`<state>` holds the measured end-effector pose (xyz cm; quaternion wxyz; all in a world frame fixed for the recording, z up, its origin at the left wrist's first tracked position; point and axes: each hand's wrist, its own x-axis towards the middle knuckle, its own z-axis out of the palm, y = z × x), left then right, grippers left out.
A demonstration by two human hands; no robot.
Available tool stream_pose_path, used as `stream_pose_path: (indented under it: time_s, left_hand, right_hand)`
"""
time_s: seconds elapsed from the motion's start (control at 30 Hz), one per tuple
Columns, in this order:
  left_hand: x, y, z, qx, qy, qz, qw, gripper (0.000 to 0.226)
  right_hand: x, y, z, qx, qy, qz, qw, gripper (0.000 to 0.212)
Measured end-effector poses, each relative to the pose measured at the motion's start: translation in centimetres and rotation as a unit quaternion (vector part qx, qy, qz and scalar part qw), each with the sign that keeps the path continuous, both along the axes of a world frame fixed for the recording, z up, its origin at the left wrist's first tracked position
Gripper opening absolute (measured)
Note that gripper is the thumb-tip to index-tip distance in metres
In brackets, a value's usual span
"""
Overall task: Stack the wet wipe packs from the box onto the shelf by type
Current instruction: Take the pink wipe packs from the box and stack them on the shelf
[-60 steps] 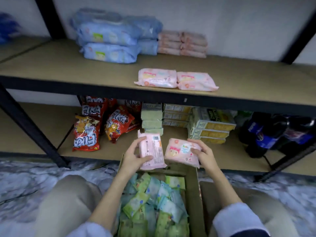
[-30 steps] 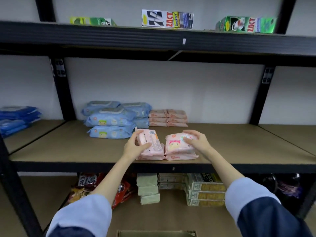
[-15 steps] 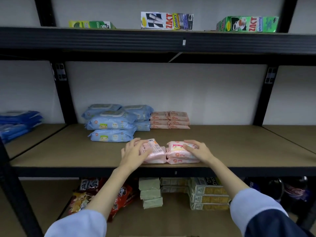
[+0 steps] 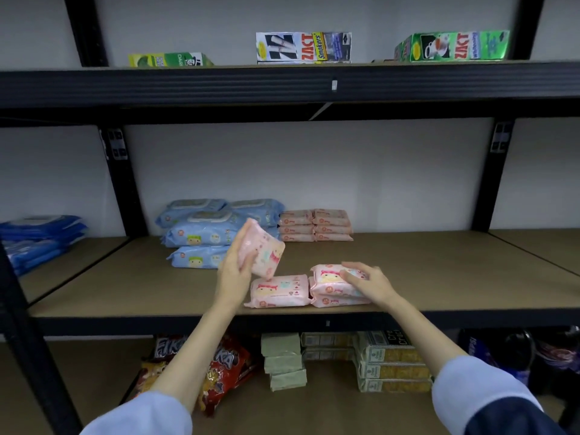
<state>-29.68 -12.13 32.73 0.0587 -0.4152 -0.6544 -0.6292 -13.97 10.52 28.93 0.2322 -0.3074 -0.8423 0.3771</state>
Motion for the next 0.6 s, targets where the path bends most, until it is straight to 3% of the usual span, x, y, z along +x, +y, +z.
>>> stream_pose_path:
  time_s: [0.1,0.27,0.37,0.43,0.53,0.6]
  left_hand:
    - [-0.1,0.0,0.9,0.053,-0.089,-0.051,0.993,0.047]
    - [-0.3,0.7,-0.7,0.009,-0.170,-0.085,0.982,0.034]
    - [-0.6,1.0,-2.2,-0.062,-0.144,-0.051,0.986,0.032]
    - [-0.9,0.8,-3.1,-0.153,-0.122,-0.011,0.981,0.044]
    - [-0.8,0.6,-3.7,-0.315,-0.080,0.078,0.943,0.045]
    - [-0.8,0.4,-3.3,-0.327,-0.022,0.105,0.939,0.047]
  right_hand:
    - [0.1,0.0,0.1,-0.002,0.005,0.002,1.000,0.036]
    - [0.3,0.0,0.2,-0.015,0.016,0.020,1.000,0.031]
    - [0.4,0.0,0.1,-0.010,0.013,0.024,1.000,0.027]
    - [0.6,-0.4,0.4,-0.009,0.011,0.014,1.000,0.024]
    - [0.9,-1.1,0.8,-0.001,-0.002,0.008,1.000,0.031]
    - [1.0,-1.4,1.1,0.050,-0.045,-0.018,0.998,0.039]
